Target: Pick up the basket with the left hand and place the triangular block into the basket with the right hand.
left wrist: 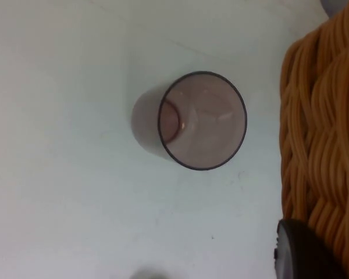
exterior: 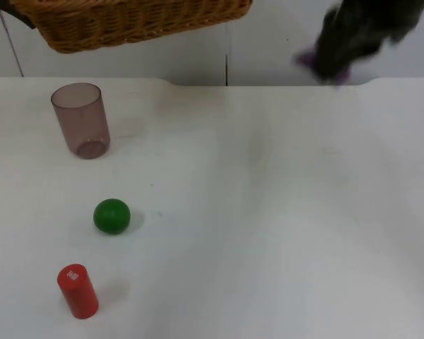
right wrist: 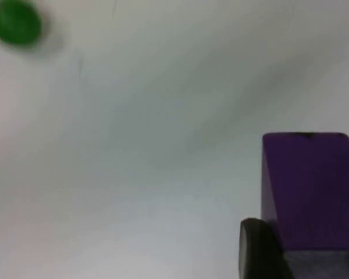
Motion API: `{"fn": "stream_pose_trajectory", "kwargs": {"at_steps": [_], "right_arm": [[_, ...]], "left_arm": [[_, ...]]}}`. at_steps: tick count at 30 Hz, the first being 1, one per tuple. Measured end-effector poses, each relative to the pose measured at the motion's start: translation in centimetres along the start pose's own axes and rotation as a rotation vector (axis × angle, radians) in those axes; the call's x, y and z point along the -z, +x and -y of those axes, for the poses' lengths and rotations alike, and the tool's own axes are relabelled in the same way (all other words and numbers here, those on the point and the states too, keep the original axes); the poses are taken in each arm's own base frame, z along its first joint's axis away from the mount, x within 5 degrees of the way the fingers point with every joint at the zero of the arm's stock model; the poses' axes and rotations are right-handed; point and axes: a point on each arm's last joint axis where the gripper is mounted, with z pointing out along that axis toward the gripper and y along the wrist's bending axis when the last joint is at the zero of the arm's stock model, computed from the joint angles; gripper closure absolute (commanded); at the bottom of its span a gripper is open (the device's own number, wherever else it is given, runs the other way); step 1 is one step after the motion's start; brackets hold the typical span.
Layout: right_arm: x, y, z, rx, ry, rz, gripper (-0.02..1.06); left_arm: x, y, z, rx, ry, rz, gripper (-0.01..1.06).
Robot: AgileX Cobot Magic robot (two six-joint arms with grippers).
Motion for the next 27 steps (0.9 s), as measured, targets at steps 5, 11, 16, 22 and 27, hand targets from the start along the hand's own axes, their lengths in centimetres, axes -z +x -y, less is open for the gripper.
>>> {"fn": "stream_pose_trajectory", "kwargs": {"at_steps": [5,11,16,22,27], "right_arm": [[7.5,-1.3,-0.1,-0.082,0.1,0.252,1.05],[9.3,-2.2,0.1,-0.165,0.135,0.398,1.05],[8.4,-2.8,0.5,-0.239,0.135,0.444,1.05],[5.5,-2.9,0.9,-0.259,0.13,0.392,1.05],[2.2,-2.2,1.5,-0.262,0.161,0.275,1.05]], "left_arm": [[-0.4,1.7,1.9,-0.061,0.016,-0.024,1.05],[-0.9,4.9,5.3,-0.159,0.053,-0.061,1.05],[-1.1,7.5,7.6,-0.232,0.082,-0.087,1.05],[-1.2,9.3,8.9,-0.277,0.099,-0.11,1.05],[-1.2,9.7,9.1,-0.303,0.096,-0.121,1.05]]}}
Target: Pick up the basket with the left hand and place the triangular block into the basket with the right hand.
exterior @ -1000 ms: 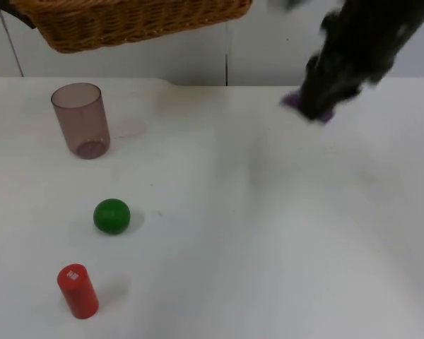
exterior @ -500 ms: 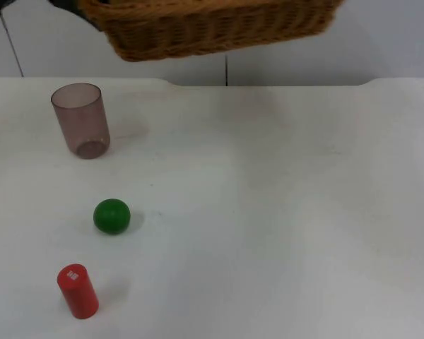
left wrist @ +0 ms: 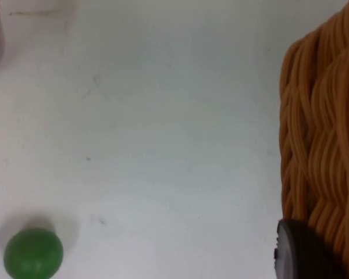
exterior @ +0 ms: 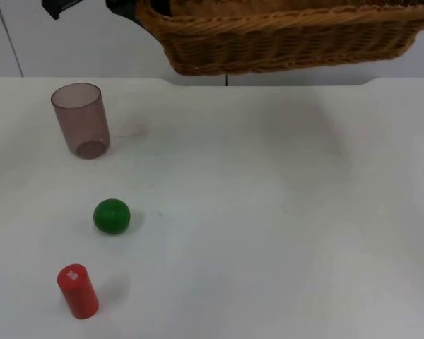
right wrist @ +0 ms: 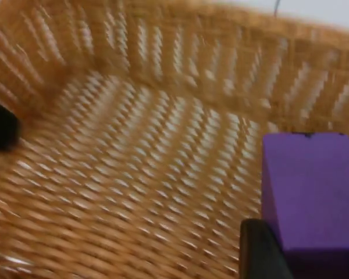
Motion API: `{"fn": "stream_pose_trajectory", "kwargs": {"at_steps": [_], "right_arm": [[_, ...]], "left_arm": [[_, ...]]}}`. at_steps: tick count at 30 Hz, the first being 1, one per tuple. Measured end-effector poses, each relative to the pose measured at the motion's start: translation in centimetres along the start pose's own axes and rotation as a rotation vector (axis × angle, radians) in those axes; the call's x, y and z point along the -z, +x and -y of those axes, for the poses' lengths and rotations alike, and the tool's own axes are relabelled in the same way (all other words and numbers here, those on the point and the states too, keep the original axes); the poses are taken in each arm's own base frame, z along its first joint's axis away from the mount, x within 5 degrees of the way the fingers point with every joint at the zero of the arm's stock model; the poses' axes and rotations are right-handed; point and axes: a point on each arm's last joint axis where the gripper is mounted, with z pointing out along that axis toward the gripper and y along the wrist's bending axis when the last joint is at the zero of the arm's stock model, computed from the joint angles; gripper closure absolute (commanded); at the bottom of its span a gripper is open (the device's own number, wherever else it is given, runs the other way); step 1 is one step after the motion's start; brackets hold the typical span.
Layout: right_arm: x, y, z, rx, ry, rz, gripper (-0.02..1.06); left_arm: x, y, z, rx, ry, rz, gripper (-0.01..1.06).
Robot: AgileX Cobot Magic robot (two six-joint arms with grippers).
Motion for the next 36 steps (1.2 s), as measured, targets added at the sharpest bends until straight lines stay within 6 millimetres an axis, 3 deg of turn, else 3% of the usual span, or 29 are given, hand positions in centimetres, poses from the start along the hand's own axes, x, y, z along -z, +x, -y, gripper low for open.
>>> {"fn": "stream_pose_trajectory", "kwargs": {"at_steps": [3,10,12,13,14,15,16,19,20,21,22,29,32,33,36], "right_arm": [[-1.4,0.8,0.2,0.004,0.02,-0.058,1.05],[-1.7,0.9,0.2,0.001,0.026,-0.064,1.04],[-1.7,1.0,0.2,-0.001,0.026,-0.066,0.98],[-1.7,1.0,0.2,0.001,0.027,-0.066,0.91],[-1.7,1.0,0.2,0.001,0.027,-0.066,0.77],[-1.7,1.0,0.2,0.001,0.027,-0.066,0.77],[-1.7,1.0,0.2,0.003,0.027,-0.066,0.67],[-1.7,1.0,0.2,0.021,0.025,-0.066,0.2],[-1.7,0.9,0.0,0.031,0.02,-0.066,0.2],[-1.7,0.9,-0.2,0.051,0.016,-0.066,0.03],[-1.7,0.9,-0.7,0.075,0.005,-0.065,0.0],[-1.0,0.3,-2.2,0.118,-0.023,-0.024,0.0],[2.5,-1.2,-1.7,0.087,-0.011,0.08,0.0],[2.5,-1.2,-1.7,0.087,-0.011,0.08,0.0],[7.3,-2.4,0.0,0.024,0.029,0.19,0.0]], "left_arm": [[0.0,0.1,0.0,-0.014,-0.005,-0.013,1.05],[0.0,0.1,0.0,-0.02,-0.005,-0.013,1.05],[0.0,0.1,0.0,-0.02,-0.005,-0.013,1.05],[0.0,0.1,0.0,-0.02,-0.005,-0.013,1.05],[0.0,0.1,0.0,-0.02,-0.005,-0.013,1.05],[0.0,0.1,0.0,-0.02,-0.005,-0.013,1.05],[0.0,0.1,0.0,-0.02,-0.005,-0.013,1.05],[0.0,0.1,0.0,-0.02,-0.005,-0.013,1.05],[0.0,0.1,0.0,-0.02,-0.005,-0.013,1.05],[0.0,0.1,-0.1,-0.023,-0.007,-0.012,1.05],[0.0,0.1,-0.1,-0.023,-0.007,-0.012,1.05],[0.0,0.1,-0.1,-0.032,-0.007,-0.012,1.05],[0.0,0.1,-0.1,-0.043,-0.007,-0.013,1.05],[0.0,0.1,-0.1,-0.043,-0.007,-0.013,1.05],[0.0,0.1,-0.1,-0.066,-0.006,-0.013,1.05]]}}
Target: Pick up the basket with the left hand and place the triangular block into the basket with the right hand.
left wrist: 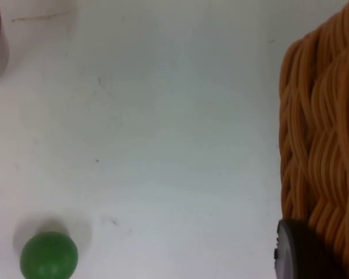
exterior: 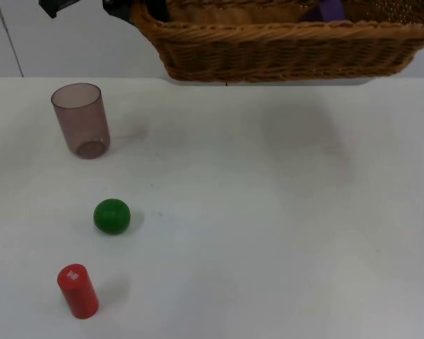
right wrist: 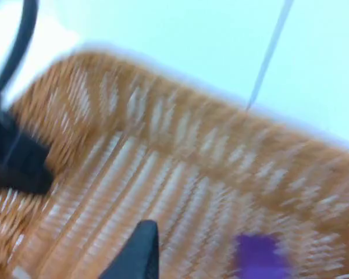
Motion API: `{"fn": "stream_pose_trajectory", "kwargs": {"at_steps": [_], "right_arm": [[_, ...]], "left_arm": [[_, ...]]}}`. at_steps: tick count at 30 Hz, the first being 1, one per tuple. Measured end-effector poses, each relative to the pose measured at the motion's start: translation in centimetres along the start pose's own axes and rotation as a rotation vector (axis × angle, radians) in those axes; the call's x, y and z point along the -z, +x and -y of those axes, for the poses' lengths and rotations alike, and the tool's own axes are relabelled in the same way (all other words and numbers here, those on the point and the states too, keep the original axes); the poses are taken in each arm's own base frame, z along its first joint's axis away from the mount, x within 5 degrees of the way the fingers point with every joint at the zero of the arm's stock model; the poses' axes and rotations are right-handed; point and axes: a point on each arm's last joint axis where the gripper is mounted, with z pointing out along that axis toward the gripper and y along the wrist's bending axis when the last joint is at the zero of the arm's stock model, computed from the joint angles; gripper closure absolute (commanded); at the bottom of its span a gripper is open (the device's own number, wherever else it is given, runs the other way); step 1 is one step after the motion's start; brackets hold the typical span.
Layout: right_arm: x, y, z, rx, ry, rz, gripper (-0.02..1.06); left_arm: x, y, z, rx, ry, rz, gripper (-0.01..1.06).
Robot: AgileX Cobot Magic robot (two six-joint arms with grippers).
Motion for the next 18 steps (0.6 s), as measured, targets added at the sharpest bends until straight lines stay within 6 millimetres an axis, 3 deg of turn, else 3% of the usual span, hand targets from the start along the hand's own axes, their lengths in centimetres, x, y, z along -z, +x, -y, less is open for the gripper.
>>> {"fn": "stream_pose_trajectory", "kwargs": {"at_steps": [1,5,6,11,12,15,18], "right_arm": [[0.0,0.0,0.0,0.0,0.0,0.0,0.0],[8.2,-2.2,3.2,-0.052,0.103,0.181,0.0],[8.2,-2.2,3.2,-0.052,0.103,0.181,0.0],[16.3,-2.6,5.2,-0.089,0.213,0.314,0.0],[16.3,-2.6,5.2,-0.089,0.213,0.314,0.0],[19.3,-2.2,5.1,-0.083,0.245,0.334,0.0],[20.2,-1.9,5.0,-0.084,0.252,0.325,0.0]], "left_arm": [[0.0,0.0,0.0,0.0,0.0,0.0,1.05],[-0.6,0.4,-0.4,-0.027,-0.01,-0.013,1.05],[-0.6,0.4,-0.4,-0.027,-0.01,-0.013,1.05],[-2.3,1.5,-1.5,-0.056,-0.037,-0.051,1.05],[-2.3,1.5,-1.5,-0.056,-0.037,-0.051,1.05],[-3.5,2.2,-2.2,-0.087,-0.04,-0.056,1.05],[-4.4,2.7,-2.6,-0.129,-0.02,-0.045,1.05]]}}
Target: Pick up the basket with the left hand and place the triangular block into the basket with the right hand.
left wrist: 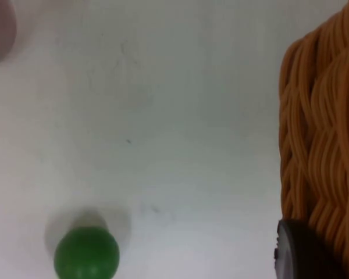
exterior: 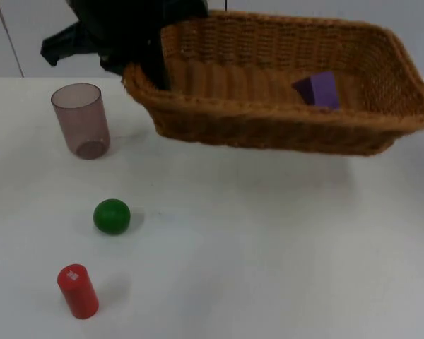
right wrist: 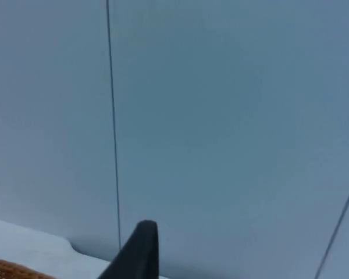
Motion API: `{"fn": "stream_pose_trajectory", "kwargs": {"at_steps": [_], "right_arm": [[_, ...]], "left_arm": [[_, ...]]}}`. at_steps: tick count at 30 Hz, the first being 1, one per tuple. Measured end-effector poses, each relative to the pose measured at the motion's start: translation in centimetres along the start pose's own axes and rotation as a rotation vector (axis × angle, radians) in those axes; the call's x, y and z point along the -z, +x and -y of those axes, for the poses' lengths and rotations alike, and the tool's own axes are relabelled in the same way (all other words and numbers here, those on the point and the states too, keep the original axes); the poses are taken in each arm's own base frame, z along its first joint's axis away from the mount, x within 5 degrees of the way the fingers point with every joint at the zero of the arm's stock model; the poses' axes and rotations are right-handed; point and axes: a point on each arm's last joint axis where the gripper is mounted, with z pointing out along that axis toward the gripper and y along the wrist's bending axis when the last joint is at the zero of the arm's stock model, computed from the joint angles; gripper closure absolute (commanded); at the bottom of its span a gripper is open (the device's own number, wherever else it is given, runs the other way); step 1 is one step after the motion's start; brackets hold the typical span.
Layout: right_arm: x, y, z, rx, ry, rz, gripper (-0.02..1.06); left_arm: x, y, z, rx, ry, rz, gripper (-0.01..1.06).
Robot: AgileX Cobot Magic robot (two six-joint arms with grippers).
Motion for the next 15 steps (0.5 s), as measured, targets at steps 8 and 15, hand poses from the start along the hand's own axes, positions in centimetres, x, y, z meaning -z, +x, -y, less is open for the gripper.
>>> {"fn": "stream_pose_trajectory", "kwargs": {"at_steps": [8,15], "right_arm": [[0.5,0.8,0.2,0.018,0.014,-0.091,0.0],[0.5,0.9,0.2,0.019,0.015,-0.107,0.0]], "left_arm": [[-2.7,0.5,0.6,0.041,0.172,0.055,1.05],[-8.5,1.5,-1.0,0.094,0.127,-0.038,1.05]]}}
